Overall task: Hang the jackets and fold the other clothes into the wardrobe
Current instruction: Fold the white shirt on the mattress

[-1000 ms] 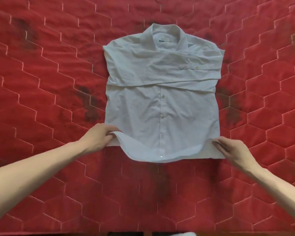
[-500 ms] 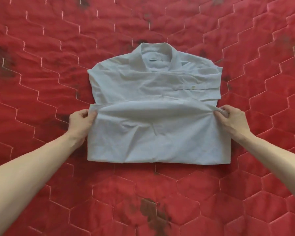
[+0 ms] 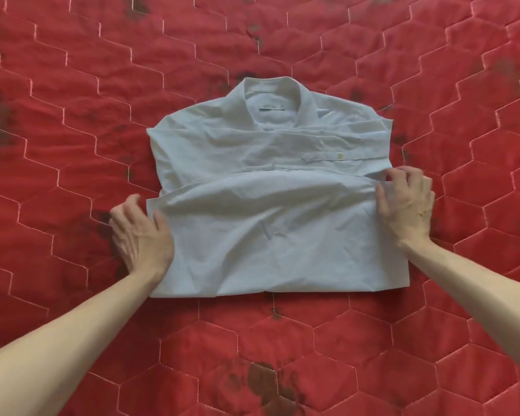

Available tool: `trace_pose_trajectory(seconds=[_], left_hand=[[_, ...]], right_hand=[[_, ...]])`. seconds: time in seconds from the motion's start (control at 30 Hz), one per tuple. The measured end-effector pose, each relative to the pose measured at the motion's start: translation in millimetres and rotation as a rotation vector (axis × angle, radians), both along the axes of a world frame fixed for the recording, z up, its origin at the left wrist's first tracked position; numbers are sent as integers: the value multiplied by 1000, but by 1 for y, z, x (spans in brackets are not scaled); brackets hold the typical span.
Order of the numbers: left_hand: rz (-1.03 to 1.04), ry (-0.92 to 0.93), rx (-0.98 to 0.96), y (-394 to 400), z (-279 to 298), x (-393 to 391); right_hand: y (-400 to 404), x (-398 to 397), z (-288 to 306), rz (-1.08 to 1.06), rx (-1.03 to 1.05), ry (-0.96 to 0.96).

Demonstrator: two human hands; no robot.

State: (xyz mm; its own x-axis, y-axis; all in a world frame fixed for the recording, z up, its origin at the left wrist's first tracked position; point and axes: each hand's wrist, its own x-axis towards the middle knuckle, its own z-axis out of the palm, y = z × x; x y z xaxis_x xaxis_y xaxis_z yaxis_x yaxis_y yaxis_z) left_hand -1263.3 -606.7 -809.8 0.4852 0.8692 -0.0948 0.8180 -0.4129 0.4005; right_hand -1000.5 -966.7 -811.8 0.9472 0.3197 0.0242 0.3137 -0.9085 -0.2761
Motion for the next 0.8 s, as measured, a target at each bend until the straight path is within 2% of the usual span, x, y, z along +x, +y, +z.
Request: trace_pose_trajectory(seconds=[0.1, 0.17, 0.23, 0.3, 0.43, 0.53, 0.63, 0.7, 0.8], left_hand=[[-380, 32, 157, -12, 2, 22], [-536, 18, 141, -20, 0, 48], [-625, 19, 55, -27, -2, 78], [-678, 70, -53, -29, -4, 104], [-712, 271, -62, -22, -7, 140], [-701, 330, -153, -15, -4, 151], [-758, 300, -271, -12, 0, 150], [-769, 232, -303, -10, 1, 147], [-765, 110, -134, -11, 2, 144]], right_hand=[[26, -5, -2, 262, 24, -21], [53, -5, -2, 448, 52, 21], [81, -5, -2, 554, 26, 142], [104, -4, -3, 588, -36, 273], [126, 4, -7, 561, -73, 383], [130, 8, -7, 568, -86, 428], [129, 9, -5, 622, -98, 419], [128, 8, -4, 591, 22, 413], [126, 5, -3, 507, 204, 316]])
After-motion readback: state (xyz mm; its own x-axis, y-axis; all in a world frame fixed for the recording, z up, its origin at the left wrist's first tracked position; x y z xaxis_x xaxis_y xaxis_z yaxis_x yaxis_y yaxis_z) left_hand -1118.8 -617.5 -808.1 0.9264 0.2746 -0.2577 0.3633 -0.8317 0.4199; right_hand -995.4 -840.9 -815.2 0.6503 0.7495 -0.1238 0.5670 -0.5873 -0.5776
